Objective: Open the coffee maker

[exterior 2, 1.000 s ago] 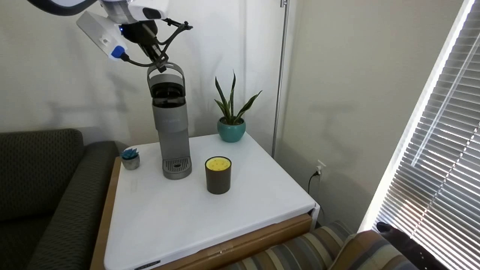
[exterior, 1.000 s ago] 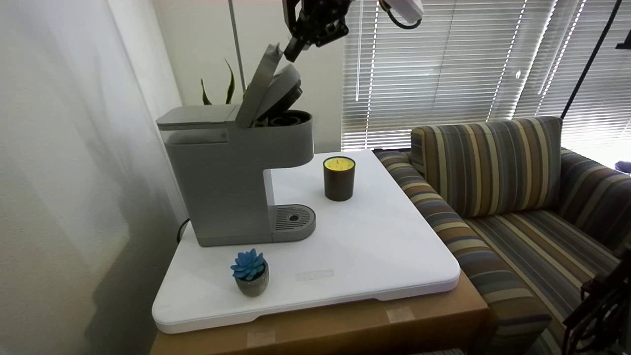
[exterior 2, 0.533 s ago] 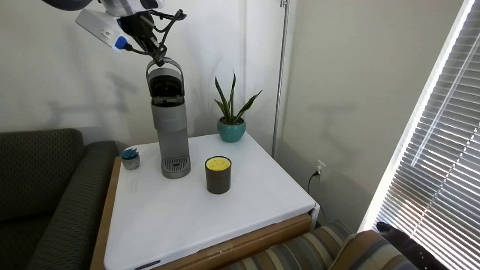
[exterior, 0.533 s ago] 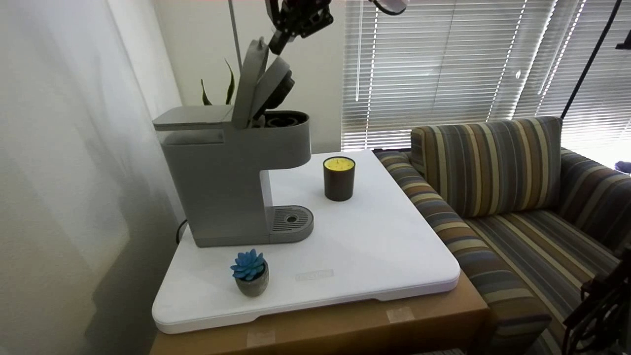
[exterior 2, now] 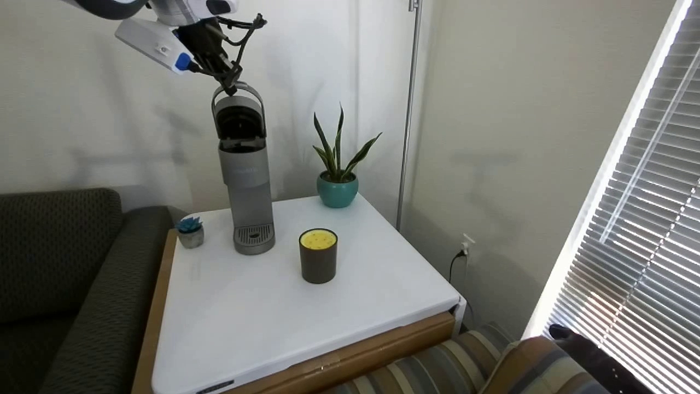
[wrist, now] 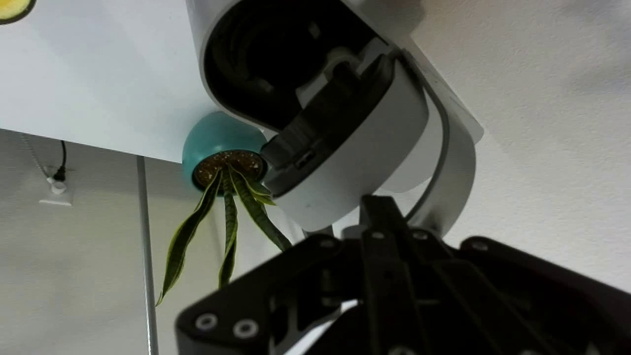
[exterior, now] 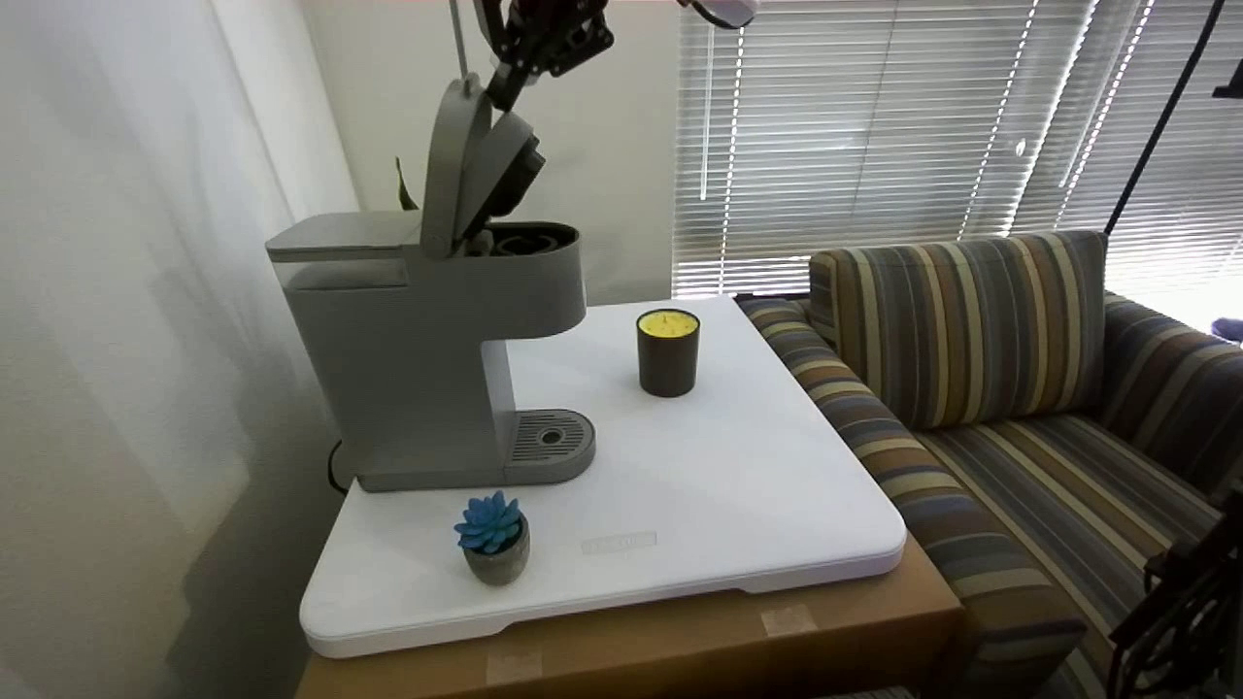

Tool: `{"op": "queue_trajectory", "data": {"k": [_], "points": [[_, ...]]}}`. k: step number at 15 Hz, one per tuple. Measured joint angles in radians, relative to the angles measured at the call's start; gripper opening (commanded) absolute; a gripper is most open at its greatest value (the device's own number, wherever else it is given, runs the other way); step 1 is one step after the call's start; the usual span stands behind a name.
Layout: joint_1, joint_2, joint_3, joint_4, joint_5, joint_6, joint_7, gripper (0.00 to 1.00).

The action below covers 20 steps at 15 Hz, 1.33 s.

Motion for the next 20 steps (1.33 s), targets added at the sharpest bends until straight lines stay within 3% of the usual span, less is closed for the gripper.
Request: {"op": "queue_trajectory", "data": {"k": [12,20], "points": [[-0.001,-0.001,-0.019,0.005,-0.020,0.003,0.036,0.00],[-0.001,-0.108,-0.048,-0.060,-0.022,0.004,0.058,0.00]]}}
